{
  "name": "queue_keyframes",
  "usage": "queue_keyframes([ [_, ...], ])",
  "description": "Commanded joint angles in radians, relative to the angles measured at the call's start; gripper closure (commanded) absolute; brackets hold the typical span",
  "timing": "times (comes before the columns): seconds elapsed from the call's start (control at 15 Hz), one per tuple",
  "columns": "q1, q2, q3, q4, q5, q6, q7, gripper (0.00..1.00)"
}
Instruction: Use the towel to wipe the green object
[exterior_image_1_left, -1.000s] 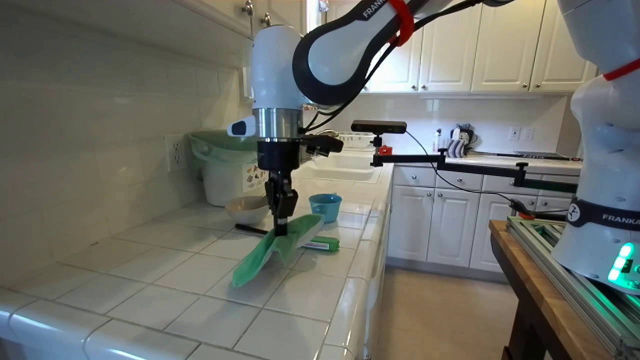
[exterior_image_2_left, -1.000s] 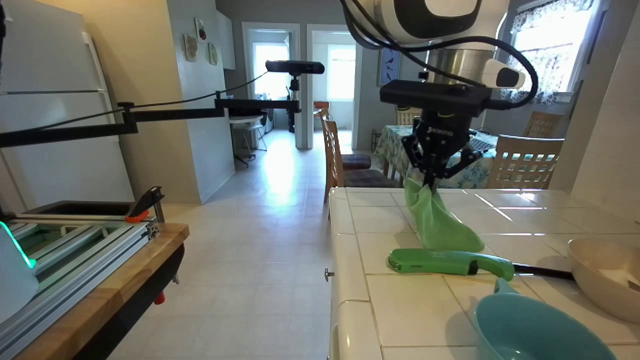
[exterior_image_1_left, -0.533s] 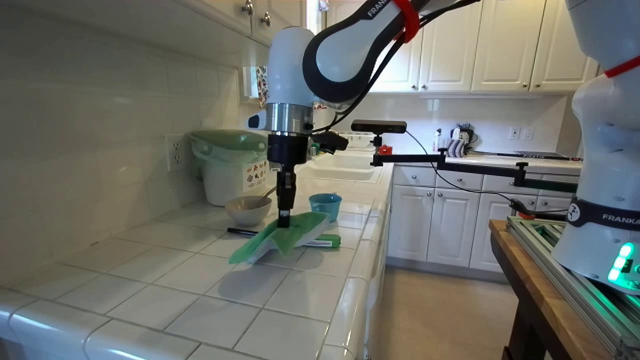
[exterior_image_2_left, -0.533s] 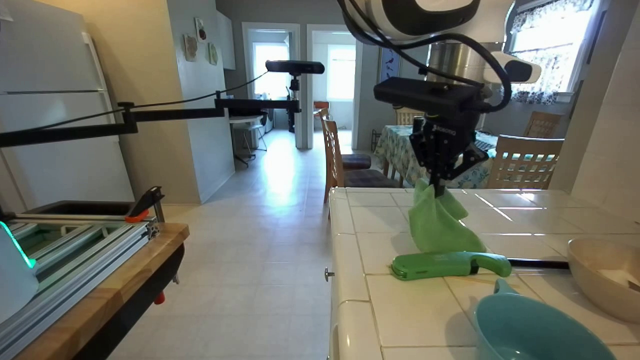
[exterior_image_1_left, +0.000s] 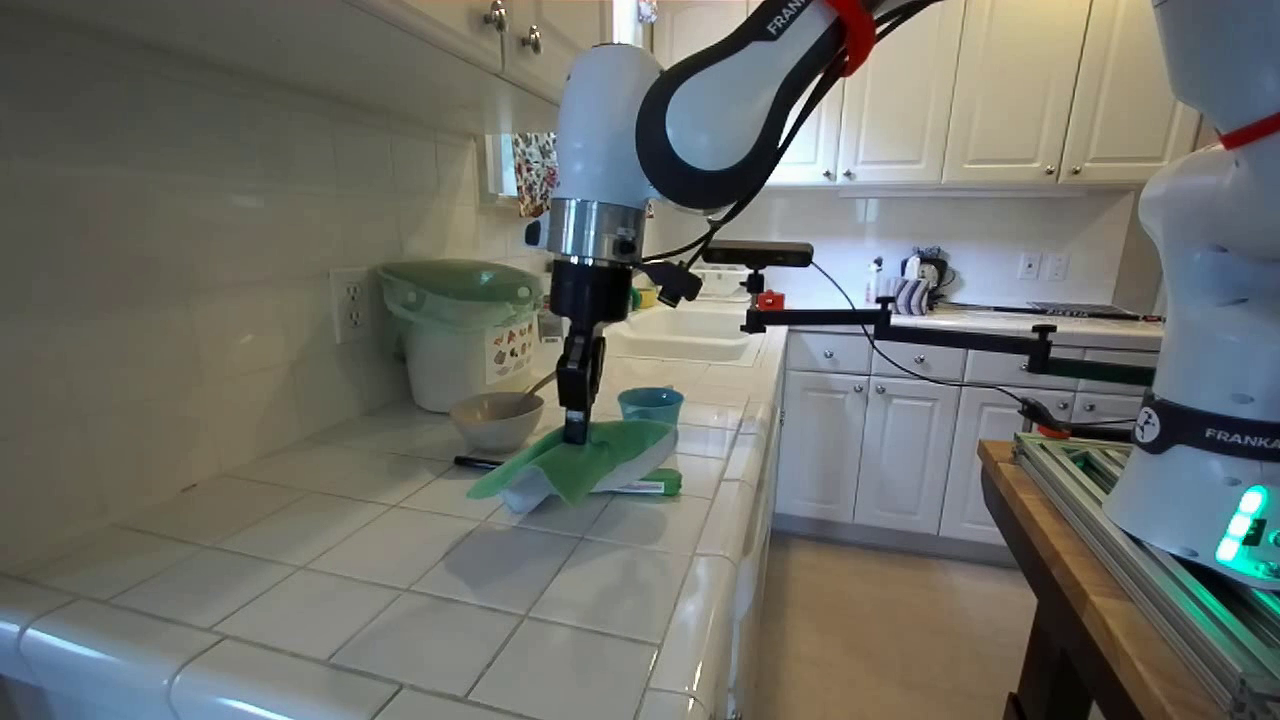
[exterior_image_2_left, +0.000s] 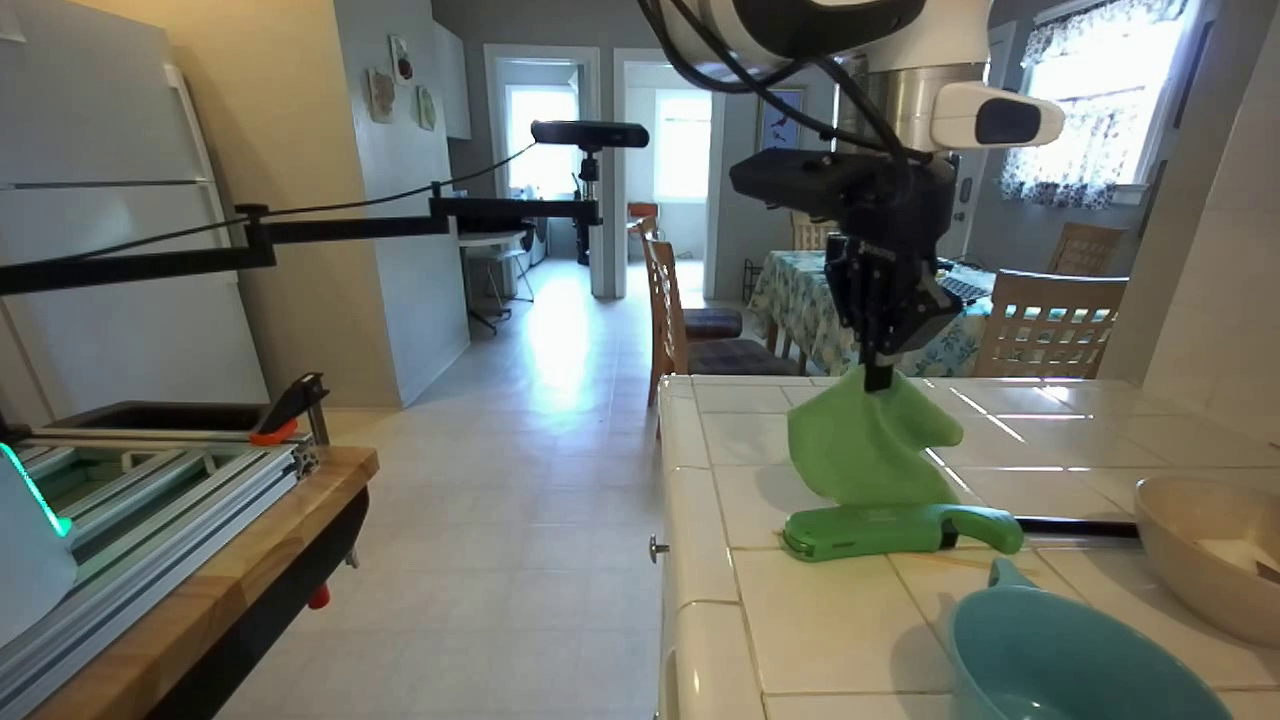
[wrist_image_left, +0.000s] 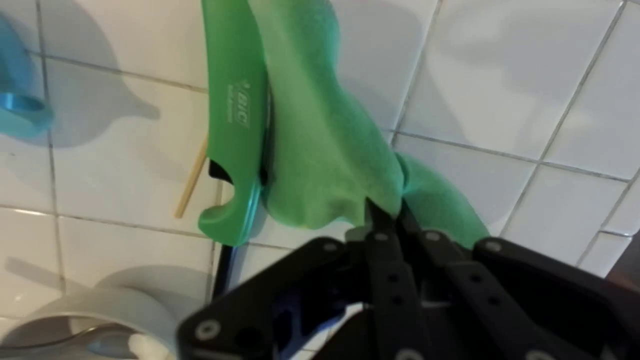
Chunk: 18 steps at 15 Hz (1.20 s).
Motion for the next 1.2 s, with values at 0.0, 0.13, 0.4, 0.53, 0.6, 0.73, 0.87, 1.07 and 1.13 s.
queue_keyframes([
  [0.0,0.058,-0.066,-0.090,-0.062,-0.102,0.051,0.178,0.99],
  [0.13,0.072,-0.084,-0.125,-0.061,-0.160,0.037,0.245,0.99],
  [0.4,0.093,-0.094,-0.167,-0.051,-0.279,-0.010,0.357,0.99],
  [0.53,0.096,-0.079,-0.166,-0.054,-0.303,-0.035,0.385,0.99],
  [0.6,0.097,-0.073,-0.165,-0.058,-0.312,-0.045,0.398,0.99],
  [0.73,0.102,-0.051,-0.163,-0.058,-0.327,-0.069,0.414,0.99],
  [0.87,0.105,-0.028,-0.165,-0.055,-0.337,-0.079,0.420,0.99],
  [1.07,0.094,0.008,-0.166,-0.050,-0.328,-0.080,0.402,0.99],
  [1.13,0.091,0.017,-0.166,-0.048,-0.322,-0.076,0.396,0.99],
])
